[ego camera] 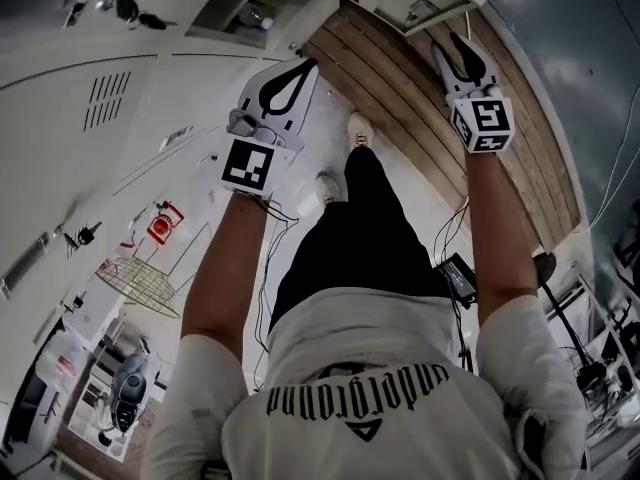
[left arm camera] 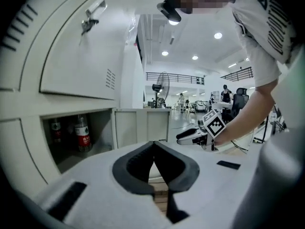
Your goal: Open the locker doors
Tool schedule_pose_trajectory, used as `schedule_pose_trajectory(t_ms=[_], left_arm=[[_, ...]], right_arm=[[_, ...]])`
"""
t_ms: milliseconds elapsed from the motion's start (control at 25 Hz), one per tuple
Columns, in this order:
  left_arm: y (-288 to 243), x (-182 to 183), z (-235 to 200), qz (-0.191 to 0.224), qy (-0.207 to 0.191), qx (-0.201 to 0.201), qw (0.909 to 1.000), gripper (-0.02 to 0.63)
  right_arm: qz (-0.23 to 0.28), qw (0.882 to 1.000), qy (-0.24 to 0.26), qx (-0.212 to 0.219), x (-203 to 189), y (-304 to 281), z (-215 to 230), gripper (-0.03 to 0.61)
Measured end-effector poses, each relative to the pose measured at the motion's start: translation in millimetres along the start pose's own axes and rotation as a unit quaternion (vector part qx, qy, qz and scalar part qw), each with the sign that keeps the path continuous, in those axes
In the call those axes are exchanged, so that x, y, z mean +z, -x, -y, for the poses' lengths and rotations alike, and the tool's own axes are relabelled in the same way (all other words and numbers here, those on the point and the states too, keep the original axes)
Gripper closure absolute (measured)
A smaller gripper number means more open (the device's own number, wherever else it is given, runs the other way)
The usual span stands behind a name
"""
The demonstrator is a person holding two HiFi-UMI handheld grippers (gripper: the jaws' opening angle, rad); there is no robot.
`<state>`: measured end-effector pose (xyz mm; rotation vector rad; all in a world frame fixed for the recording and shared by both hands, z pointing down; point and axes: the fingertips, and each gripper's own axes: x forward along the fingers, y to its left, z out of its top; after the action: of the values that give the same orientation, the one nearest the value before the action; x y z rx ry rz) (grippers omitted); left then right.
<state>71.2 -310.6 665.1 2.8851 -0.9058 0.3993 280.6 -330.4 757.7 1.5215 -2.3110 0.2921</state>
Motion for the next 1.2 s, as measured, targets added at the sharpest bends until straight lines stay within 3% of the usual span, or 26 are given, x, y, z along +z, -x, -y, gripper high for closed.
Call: schedule_pose_trajectory(t_ms=[360,640,960,1200], left_arm=[[133,89,52,0.058,-0.011,0.000,0.9982,0.606],[238,148,109,0.095,-0.032,-0.006,0.9950,0.606],[320,176,136,0.126,-0.031,0.031,0.9910,0.606],[347,184,131,0.134,-0.031,0.053,0.9891,0.606]], right_arm=[[0.053,0.998,-0.011,0.030,88,102,-103,0.414],[0.102,0.993,0.016,0.064,169,190,-199,0.411],[0.143,0.983,0.045,0.110,222,254,-295,0.410],[0.157,0.976,0.065,0.133,246,266,-328,0.410]])
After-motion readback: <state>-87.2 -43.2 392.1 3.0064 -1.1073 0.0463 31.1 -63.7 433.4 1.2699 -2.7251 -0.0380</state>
